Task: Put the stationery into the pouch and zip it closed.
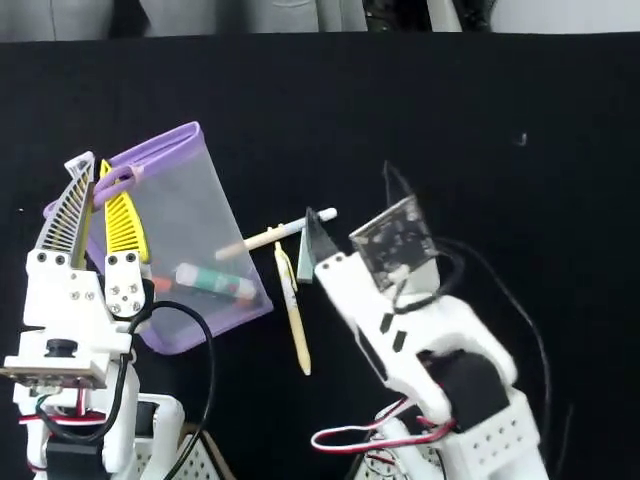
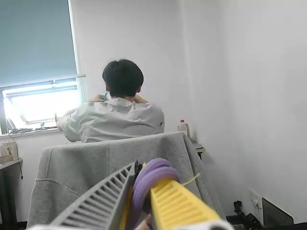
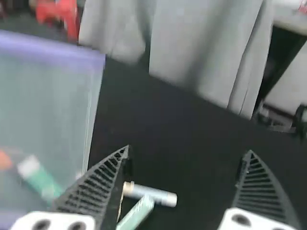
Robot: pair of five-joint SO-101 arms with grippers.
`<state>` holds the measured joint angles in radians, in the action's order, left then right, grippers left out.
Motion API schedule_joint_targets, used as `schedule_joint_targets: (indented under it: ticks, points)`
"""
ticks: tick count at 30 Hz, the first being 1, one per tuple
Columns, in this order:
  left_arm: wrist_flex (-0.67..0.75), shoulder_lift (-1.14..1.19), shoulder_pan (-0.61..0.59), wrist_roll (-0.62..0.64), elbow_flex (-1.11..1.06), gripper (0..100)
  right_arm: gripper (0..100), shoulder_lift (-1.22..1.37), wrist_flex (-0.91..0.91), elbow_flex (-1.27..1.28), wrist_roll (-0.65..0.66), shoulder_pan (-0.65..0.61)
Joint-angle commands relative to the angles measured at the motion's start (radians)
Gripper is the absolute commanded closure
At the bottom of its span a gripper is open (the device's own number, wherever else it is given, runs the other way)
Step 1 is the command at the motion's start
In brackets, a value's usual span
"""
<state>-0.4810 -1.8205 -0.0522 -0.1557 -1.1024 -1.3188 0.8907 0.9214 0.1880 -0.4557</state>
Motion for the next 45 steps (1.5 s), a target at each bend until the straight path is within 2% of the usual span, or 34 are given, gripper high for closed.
schedule_joint_targets:
  ticks: [1, 6, 9, 13, 21, 27, 30, 41, 45]
  points:
    - [0.023, -0.005, -0.002, 0.006, 0.053, 97, 66.6, -0.030, -0.054, 0.177, 0.014, 0.015]
    - [0.023, -0.005, -0.081, 0.012, 0.044, 97, 66.8, -0.012, -0.334, 0.432, -0.008, 0.015]
    - [0.018, -0.005, -0.122, 0.014, 0.042, 97, 72.2, 0.031, -0.440, 0.499, -0.095, 0.015]
    - [0.017, -0.005, -0.133, 0.014, 0.042, 97, 80.5, 0.151, -0.443, 0.453, -0.163, -0.014]
    - [0.017, -0.005, -0.127, 0.015, 0.042, 97, 72.8, 0.578, -0.442, 0.225, -0.250, -0.021]
    - [0.021, -0.006, -0.127, 0.015, 0.001, 97, 72.7, 0.941, -0.442, 0.021, -0.272, -0.021]
    - [0.023, -0.006, -0.127, 0.015, -0.005, 97, 72.7, 1.079, -0.442, -0.048, -0.330, -0.021]
    - [0.086, -0.006, -0.125, 0.015, -0.002, 97, 72.7, 1.267, -0.345, -0.209, -0.348, 0.018]
    - [0.086, -0.006, -0.125, 0.015, 0.004, 97, 72.7, 1.349, -0.261, -0.312, -0.413, 0.055]
